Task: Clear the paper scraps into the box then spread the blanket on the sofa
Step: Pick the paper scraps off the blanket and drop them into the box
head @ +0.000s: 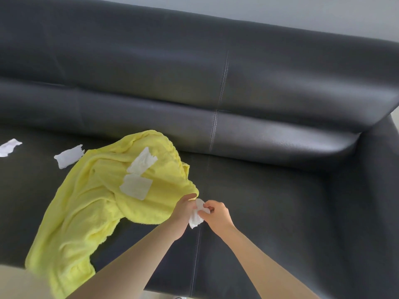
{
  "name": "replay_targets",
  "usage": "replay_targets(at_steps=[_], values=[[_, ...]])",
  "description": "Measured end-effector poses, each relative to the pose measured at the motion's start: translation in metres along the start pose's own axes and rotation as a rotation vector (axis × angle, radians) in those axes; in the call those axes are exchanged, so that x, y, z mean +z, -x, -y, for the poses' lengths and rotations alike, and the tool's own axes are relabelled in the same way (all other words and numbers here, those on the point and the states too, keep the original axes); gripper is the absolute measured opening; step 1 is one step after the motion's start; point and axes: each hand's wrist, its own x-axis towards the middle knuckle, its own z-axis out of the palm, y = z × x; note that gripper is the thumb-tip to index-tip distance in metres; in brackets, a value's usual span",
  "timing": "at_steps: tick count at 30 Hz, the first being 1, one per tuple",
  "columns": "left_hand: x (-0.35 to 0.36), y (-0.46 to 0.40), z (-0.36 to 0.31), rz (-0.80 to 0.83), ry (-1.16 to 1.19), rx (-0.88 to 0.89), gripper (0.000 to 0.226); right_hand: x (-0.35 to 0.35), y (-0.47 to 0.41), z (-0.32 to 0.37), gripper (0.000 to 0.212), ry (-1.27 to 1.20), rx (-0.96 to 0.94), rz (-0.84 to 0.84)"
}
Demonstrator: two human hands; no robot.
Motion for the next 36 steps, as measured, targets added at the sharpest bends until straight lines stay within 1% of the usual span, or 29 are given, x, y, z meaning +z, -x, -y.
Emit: replay_targets(at_steps=[1,2,3,4,5,7,9,11,13,14,15,16,18,20,21,25,27,31,33,36], values=[[-0.001,-0.002,-0.001,-0.003,0.007,-0.01,0.045,0.0,0.0,0.003,0.004,-0.002,0.009,0.012],[0.0,-0.003,0.0,-0.046,-0.028,0.001,0.044,0.001,-0.001,0.003,0.017,-0.018,0.016,0.017],[0.0,-0.002,-0.003,-0.059,0.043,-0.046,0.043,0.002,-0.003,0.003,0.024,-0.046,0.031,0.02],[-0.002,-0.004,-0.004,-0.107,0.057,-0.066,0.042,0.003,-0.005,0.004,0.023,-0.1,0.067,0.025],[-0.005,-0.003,-0.006,-0.138,0.021,-0.051,0.046,0.003,-0.006,0.005,0.018,-0.166,0.099,0.021],[-0.014,-0.004,-0.006,-0.19,-0.147,0.104,0.052,0.004,-0.008,0.006,0.003,-0.318,0.154,-0.007],[-0.026,0.005,-0.008,-0.254,-0.347,0.313,0.049,0.003,-0.011,0.006,0.014,-0.373,0.204,-0.063],[-0.041,0.005,-0.01,-0.435,-0.594,0.486,0.044,0.003,-0.013,0.005,0.023,-0.363,0.228,-0.133],[-0.055,0.004,-0.011,-0.619,-0.851,0.569,0.04,0.004,-0.015,0.004,0.032,-0.351,0.261,-0.174],[-0.061,0.004,-0.01,-0.678,-0.919,0.578,0.038,0.004,-0.016,0.004,0.036,-0.349,0.28,-0.191],[-0.067,0.003,-0.008,-0.699,-0.965,0.551,0.036,0.005,-0.017,0.003,0.038,-0.347,0.295,-0.204],[-0.072,0.002,-0.004,-0.702,-1.008,0.505,0.037,0.005,-0.017,0.002,0.039,-0.346,0.304,-0.209],[-0.082,-0.001,0.002,-0.642,-1.054,0.359,0.043,0.007,-0.017,0.003,0.04,-0.347,0.297,-0.201],[-0.09,-0.004,0.007,-0.587,-1.046,0.257,0.05,0.01,-0.014,0.005,0.04,-0.34,0.255,-0.143],[-0.093,-0.004,0.009,-0.578,-1.038,0.241,0.051,0.012,-0.013,0.006,0.04,-0.331,0.225,-0.097],[-0.099,-0.002,0.011,-0.648,-1.018,0.3,0.05,0.024,-0.008,0.012,0.044,-0.256,0.108,0.092],[-0.1,-0.001,0.009,-0.658,-1.0,0.331,0.047,0.032,-0.01,0.017,0.05,-0.232,0.08,0.148],[-0.101,0.001,0.008,-0.666,-1.007,0.39,0.037,0.048,-0.019,0.027,0.064,-0.206,0.107,0.167],[-0.101,0.001,0.01,-0.658,-1.027,0.387,0.033,0.054,-0.024,0.03,0.063,-0.189,0.133,0.185],[-0.103,0.0,0.013,-0.622,-1.027,0.371,0.037,0.057,-0.024,0.033,0.056,-0.147,0.16,0.188]])
